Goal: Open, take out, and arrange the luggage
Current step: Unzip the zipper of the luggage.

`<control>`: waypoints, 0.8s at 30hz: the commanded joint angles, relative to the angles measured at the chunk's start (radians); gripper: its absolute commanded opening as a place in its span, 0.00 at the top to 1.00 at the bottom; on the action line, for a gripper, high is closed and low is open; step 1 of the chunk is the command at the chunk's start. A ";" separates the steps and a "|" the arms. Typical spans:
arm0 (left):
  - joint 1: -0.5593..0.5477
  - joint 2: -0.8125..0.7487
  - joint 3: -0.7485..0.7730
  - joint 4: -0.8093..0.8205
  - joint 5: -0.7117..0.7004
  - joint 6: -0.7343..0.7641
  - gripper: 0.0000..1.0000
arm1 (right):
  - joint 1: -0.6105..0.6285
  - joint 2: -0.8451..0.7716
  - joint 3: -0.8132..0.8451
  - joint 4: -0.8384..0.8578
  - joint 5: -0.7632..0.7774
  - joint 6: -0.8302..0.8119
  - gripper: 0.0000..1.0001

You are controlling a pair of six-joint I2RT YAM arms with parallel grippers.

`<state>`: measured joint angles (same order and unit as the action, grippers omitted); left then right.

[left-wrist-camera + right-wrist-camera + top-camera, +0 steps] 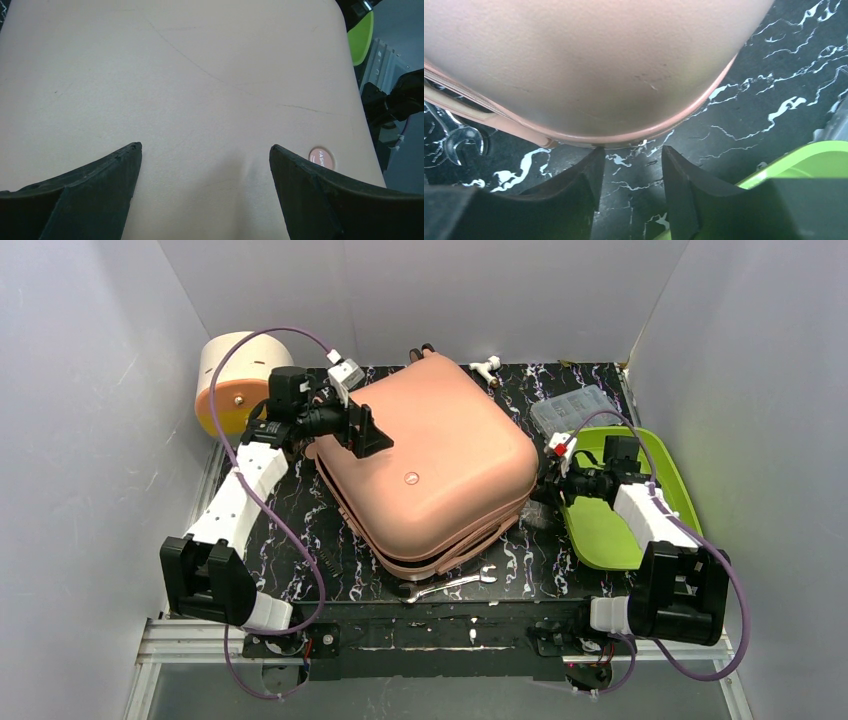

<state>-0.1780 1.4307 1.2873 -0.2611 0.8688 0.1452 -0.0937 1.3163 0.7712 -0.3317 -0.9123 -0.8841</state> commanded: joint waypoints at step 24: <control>-0.214 0.030 -0.132 -0.077 -0.063 0.208 0.02 | 0.044 -0.022 0.050 0.182 0.298 0.016 0.99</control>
<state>-0.3737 1.4216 1.2079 -0.1886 0.8497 0.3077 -0.0395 1.3205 0.7704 -0.2981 -0.7433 -0.8810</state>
